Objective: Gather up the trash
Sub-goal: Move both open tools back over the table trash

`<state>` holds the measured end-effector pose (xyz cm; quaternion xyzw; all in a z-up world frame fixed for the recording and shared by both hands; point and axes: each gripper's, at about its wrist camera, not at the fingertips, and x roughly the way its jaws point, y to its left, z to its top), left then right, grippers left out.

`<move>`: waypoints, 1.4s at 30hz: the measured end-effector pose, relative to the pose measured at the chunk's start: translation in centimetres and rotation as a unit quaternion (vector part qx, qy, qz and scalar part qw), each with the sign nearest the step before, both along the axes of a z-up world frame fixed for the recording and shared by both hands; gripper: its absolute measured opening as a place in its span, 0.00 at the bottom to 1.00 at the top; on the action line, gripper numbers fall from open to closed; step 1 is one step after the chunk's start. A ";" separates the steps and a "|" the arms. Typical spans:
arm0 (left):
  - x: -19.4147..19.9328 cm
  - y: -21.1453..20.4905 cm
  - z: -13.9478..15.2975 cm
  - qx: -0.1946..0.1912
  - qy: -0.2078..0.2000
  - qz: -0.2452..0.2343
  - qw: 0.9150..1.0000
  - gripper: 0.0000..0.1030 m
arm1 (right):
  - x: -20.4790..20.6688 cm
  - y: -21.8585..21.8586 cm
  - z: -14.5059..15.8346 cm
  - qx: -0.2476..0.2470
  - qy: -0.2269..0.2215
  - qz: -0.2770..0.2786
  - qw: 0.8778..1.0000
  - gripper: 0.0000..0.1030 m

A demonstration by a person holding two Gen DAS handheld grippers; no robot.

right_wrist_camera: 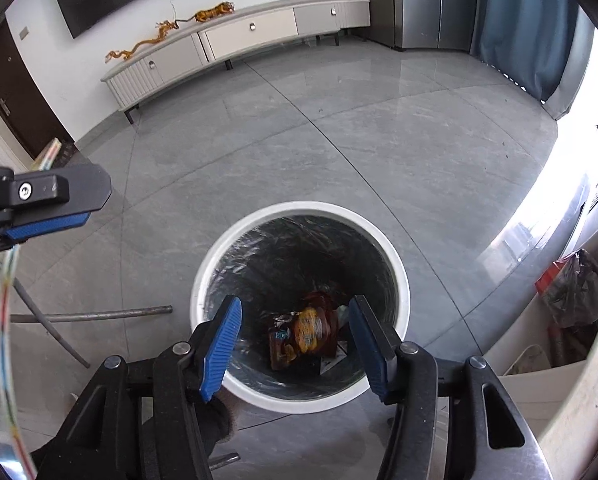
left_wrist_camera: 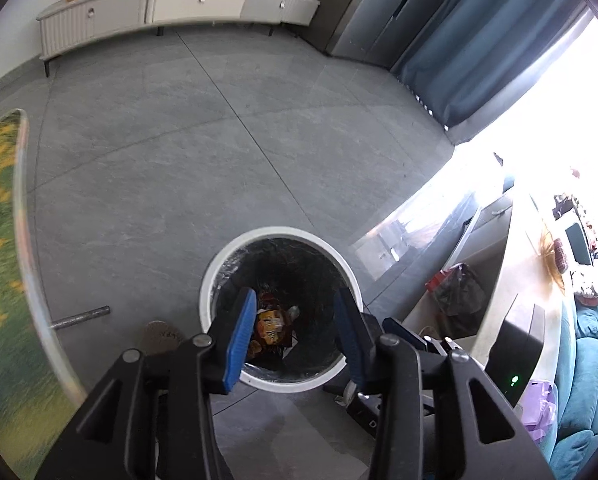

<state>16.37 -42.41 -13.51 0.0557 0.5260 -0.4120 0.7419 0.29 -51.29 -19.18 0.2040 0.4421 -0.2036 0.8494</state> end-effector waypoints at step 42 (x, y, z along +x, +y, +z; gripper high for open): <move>-10.7 48.5 6.6 0.043 -0.289 0.308 0.906 0.66 | 0.6 23.7 16.5 -0.075 -0.135 0.217 0.964 0.57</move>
